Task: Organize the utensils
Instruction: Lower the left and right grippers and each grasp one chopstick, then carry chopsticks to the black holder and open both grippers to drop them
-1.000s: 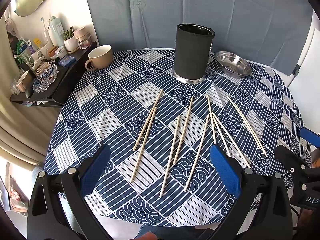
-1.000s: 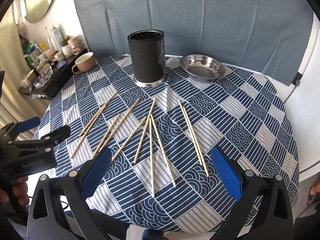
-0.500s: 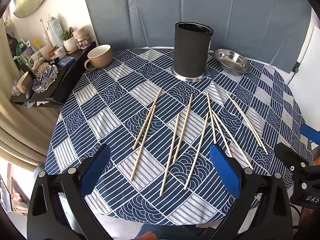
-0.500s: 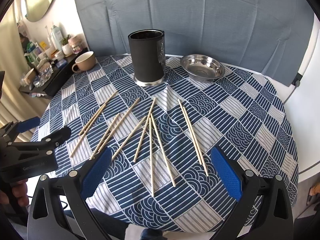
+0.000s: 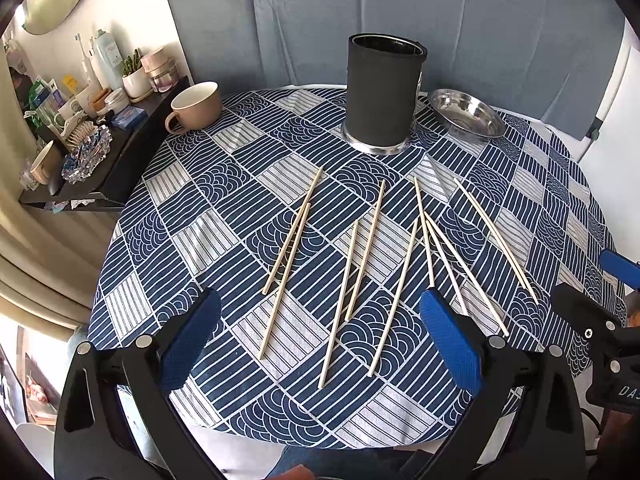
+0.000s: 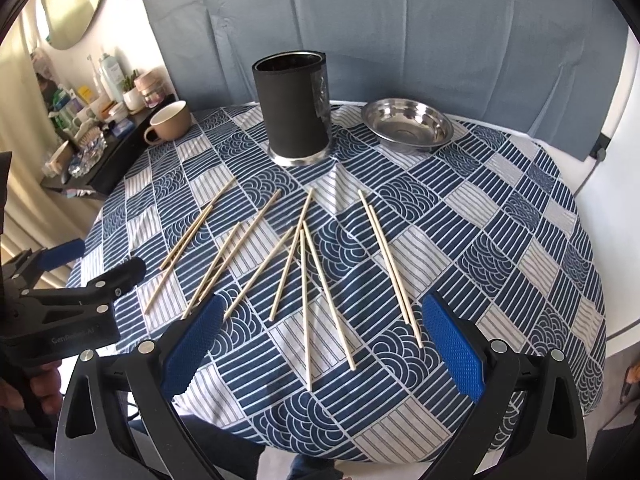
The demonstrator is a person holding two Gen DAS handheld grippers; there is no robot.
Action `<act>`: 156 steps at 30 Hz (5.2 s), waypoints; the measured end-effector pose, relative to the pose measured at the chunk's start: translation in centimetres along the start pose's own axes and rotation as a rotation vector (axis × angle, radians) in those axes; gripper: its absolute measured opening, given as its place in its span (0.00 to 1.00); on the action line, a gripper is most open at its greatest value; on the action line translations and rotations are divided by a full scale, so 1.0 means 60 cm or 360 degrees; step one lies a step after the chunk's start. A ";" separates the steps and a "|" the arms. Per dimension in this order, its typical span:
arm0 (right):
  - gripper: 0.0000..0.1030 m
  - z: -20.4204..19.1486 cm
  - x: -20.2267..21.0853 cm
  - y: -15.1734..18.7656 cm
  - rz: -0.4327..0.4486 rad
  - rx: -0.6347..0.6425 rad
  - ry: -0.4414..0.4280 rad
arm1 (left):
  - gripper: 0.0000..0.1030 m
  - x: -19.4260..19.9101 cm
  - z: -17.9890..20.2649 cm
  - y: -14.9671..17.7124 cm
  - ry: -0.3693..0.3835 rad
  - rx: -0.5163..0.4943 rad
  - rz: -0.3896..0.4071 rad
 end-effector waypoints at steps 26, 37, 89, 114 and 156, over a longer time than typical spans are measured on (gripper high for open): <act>0.91 0.115 -0.129 -0.011 -0.0283 -0.0191 0.0061 | 0.94 -0.151 -0.073 -0.019 0.0019 0.0075 -0.0403; 0.67 0.173 -0.186 0.042 -0.0504 0.0046 0.0115 | 0.94 -0.237 -0.120 -0.093 -0.0097 -0.0085 -0.0402; 0.04 0.161 -0.161 0.094 -0.0887 -0.0179 -0.0454 | 0.04 -0.323 -0.052 -0.135 0.0328 -0.0382 -0.0569; 0.04 0.085 -0.045 -0.052 -0.0586 -0.0451 -0.0877 | 0.04 -0.170 -0.035 -0.194 0.0524 -0.0312 -0.0264; 0.04 -0.050 -0.102 -0.488 -0.0884 0.0587 -0.0120 | 0.05 -0.093 0.025 -0.595 0.0909 -0.0258 0.0939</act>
Point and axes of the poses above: each gripper's, at about its wrist camera, not at the fingertips, and x roughly against the way its jaws point, z to its right, y to its underside, the point moved 8 cm from there along -x, roughly the way its jaws point, and after that the axes turned 6 degrees about -x, right-handed, at the moved point
